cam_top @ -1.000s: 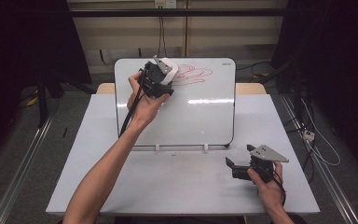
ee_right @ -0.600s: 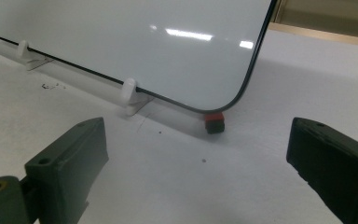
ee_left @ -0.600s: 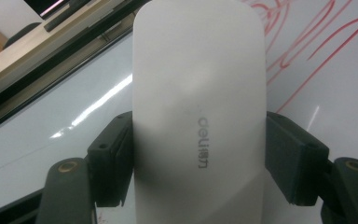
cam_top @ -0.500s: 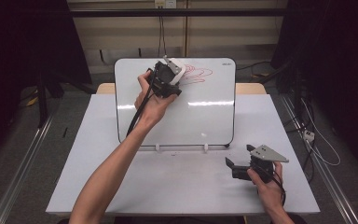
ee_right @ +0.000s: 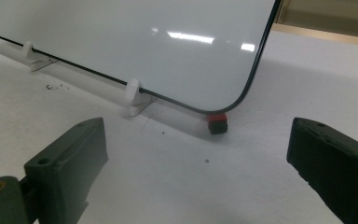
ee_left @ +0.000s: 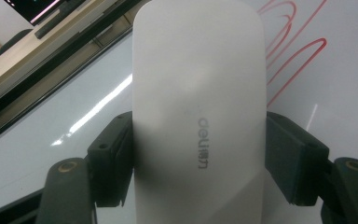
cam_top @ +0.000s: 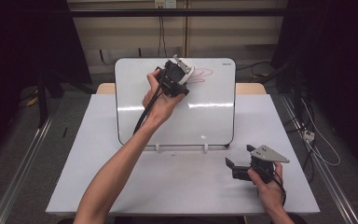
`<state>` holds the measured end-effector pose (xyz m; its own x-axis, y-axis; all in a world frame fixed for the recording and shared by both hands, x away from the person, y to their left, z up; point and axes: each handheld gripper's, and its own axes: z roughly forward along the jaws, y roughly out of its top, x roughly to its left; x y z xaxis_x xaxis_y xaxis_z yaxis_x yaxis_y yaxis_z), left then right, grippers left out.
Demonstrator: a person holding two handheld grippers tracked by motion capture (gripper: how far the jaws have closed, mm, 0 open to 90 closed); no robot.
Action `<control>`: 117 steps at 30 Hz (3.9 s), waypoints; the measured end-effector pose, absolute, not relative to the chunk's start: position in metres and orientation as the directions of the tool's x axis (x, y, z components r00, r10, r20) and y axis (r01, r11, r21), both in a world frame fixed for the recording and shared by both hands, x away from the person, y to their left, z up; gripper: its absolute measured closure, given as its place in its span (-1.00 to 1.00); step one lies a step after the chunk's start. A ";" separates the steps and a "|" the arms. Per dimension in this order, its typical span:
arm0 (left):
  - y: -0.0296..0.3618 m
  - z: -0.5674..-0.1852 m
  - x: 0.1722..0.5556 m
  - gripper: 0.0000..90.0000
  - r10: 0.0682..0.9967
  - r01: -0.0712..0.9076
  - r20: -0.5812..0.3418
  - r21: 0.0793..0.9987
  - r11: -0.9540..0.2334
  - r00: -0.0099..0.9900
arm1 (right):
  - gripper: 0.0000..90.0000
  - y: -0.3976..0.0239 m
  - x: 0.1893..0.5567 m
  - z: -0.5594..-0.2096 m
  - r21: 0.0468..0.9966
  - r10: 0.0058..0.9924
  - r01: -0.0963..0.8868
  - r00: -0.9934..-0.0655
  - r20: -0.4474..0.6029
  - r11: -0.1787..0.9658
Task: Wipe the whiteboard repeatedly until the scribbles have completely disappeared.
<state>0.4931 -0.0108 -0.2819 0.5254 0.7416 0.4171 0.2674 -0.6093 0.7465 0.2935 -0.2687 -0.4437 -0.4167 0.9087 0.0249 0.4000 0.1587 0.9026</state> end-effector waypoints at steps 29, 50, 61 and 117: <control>-0.073 -0.281 0.487 -0.31 0.666 0.218 0.492 0.689 -0.692 0.561 | -0.90 -0.269 0.293 -0.444 0.904 0.908 0.398 -0.419 0.026 0.158; -0.098 -0.289 0.475 -0.31 0.564 0.144 0.572 0.615 -0.776 0.596 | -0.90 -0.270 0.292 -0.444 0.904 0.908 0.398 -0.418 0.026 0.157; -0.088 -0.290 0.476 -0.31 0.599 0.148 0.519 0.668 -0.729 0.610 | -0.90 -0.270 0.291 -0.443 0.904 0.908 0.397 -0.419 0.022 0.161; 0.050 -0.315 0.463 -0.31 0.713 0.291 0.433 0.701 -0.651 0.552 | -0.90 -0.266 0.292 -0.444 0.900 0.911 0.402 -0.413 0.016 0.167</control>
